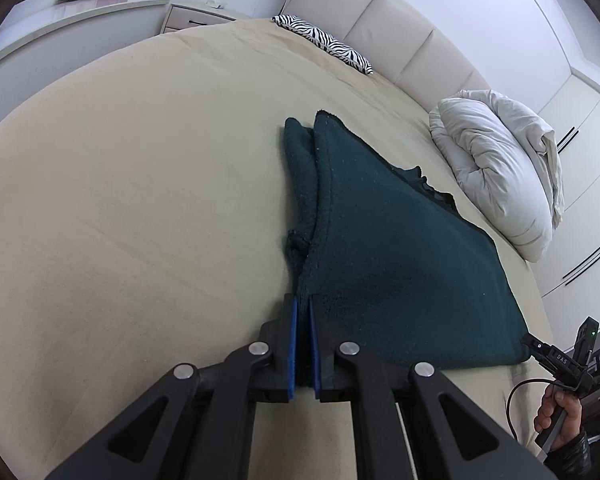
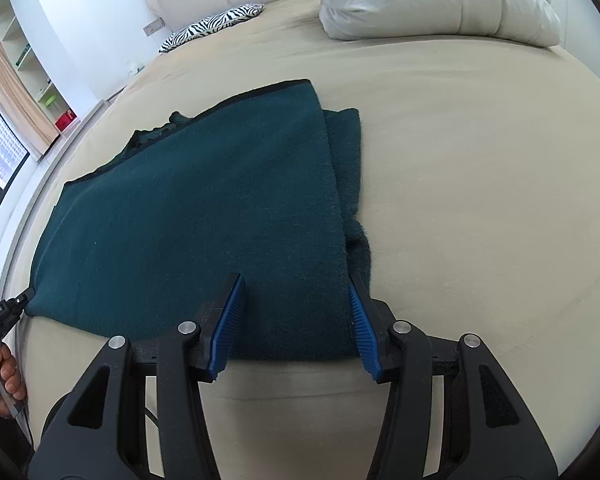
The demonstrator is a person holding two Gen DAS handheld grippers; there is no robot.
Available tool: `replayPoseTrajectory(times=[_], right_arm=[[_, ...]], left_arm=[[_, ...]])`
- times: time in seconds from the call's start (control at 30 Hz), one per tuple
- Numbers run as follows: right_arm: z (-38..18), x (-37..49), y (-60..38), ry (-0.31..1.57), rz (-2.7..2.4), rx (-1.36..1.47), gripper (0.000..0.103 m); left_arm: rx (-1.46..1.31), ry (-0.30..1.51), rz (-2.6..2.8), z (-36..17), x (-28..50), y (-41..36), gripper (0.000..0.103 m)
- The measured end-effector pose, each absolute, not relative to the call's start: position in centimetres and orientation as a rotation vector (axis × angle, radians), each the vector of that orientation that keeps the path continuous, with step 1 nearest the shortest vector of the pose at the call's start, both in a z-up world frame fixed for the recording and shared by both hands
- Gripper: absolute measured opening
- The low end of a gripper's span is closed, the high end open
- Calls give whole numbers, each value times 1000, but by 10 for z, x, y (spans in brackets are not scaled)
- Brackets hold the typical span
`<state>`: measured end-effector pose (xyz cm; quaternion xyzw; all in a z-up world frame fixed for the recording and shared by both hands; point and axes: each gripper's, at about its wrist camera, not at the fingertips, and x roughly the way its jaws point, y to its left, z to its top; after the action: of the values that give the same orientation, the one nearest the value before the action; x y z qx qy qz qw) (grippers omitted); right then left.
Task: Fold small clothes
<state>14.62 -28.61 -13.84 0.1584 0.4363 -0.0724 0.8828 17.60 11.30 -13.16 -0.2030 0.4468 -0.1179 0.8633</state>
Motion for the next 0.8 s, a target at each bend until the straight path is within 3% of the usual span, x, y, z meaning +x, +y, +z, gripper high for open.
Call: replayPoseTrajectory(times=[0.4,0.6,0.8], right_arm=[[-143,133,-310,879,-157,424,41],[-143,137,-309,865,-157,417,16],[-144,142,-305,897,-145,382,6]], left_arm=[[-424,937,-247,-133,175,113,7],[-431,943,-252,-134,175,113,7],[-414,949,-256,-131,176,111,7]])
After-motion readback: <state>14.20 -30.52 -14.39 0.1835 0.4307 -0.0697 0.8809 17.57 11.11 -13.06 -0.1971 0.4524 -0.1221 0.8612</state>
